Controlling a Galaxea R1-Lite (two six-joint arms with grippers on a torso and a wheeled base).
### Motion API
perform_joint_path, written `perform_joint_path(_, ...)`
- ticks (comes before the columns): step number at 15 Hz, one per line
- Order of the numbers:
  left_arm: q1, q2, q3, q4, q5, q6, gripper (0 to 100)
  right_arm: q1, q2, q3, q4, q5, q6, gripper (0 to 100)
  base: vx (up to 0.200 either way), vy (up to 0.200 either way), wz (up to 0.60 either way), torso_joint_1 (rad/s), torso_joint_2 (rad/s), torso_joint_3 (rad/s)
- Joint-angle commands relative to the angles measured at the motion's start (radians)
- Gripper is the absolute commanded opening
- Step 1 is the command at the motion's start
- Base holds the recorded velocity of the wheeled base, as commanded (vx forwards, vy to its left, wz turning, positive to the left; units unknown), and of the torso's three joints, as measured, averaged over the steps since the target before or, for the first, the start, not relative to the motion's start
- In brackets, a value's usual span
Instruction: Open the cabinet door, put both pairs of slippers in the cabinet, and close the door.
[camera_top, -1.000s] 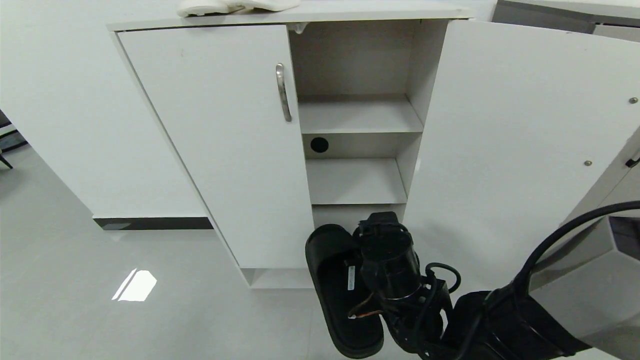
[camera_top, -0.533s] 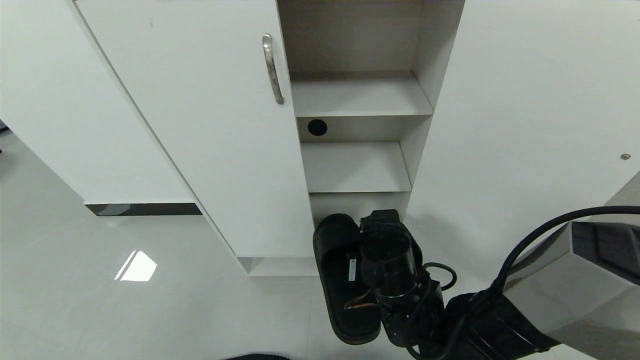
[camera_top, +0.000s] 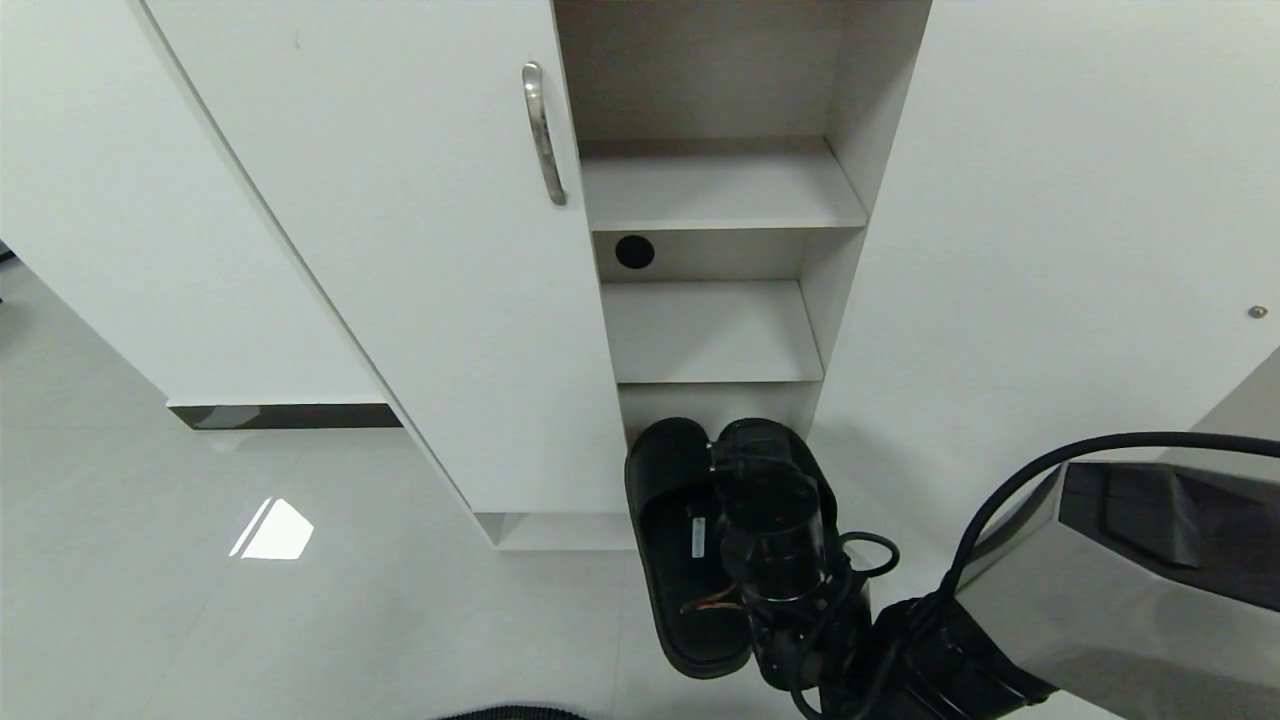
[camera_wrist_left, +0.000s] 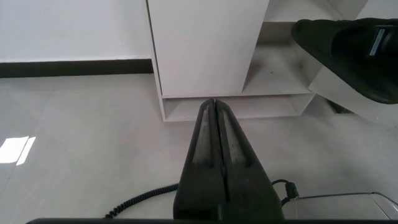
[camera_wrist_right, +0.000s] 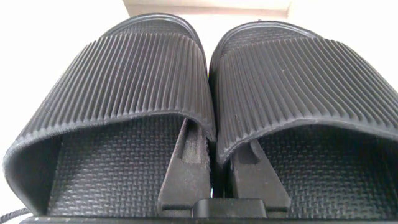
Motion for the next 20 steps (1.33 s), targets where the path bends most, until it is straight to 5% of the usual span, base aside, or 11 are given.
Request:
perform_joint_path(1, 0.001, 0.002, 0.000, 0.000, 0.000, -0.001, 0, 0.001, 0.026, 0.001, -0.028, -0.001, -0.017, 0, 0.000, 0.000, 0.00, 0.000, 0.00, 0.000)
perform_joint_path(4, 0.001, 0.002, 0.000, 0.000, 0.000, -0.001, 0, -0.012, 0.074, -0.005, -0.120, -0.008, -0.065, 0, 0.000, 0.000, 0.00, 0.000, 0.00, 0.000)
perform_joint_path(15, 0.001, 0.002, 0.000, 0.000, 0.000, -0.002, 0, -0.035, 0.097, -0.048, -0.125, -0.050, -0.080, 0, 0.000, 0.000, 0.00, 0.000, 0.00, 0.000)
perform_joint_path(20, -0.001, 0.002, 0.000, 0.000, 0.000, -0.002, 0, -0.038, 0.110, -0.066, -0.123, -0.051, -0.086, 0, 0.200, 0.000, 0.00, 0.000, 0.01, 0.003)
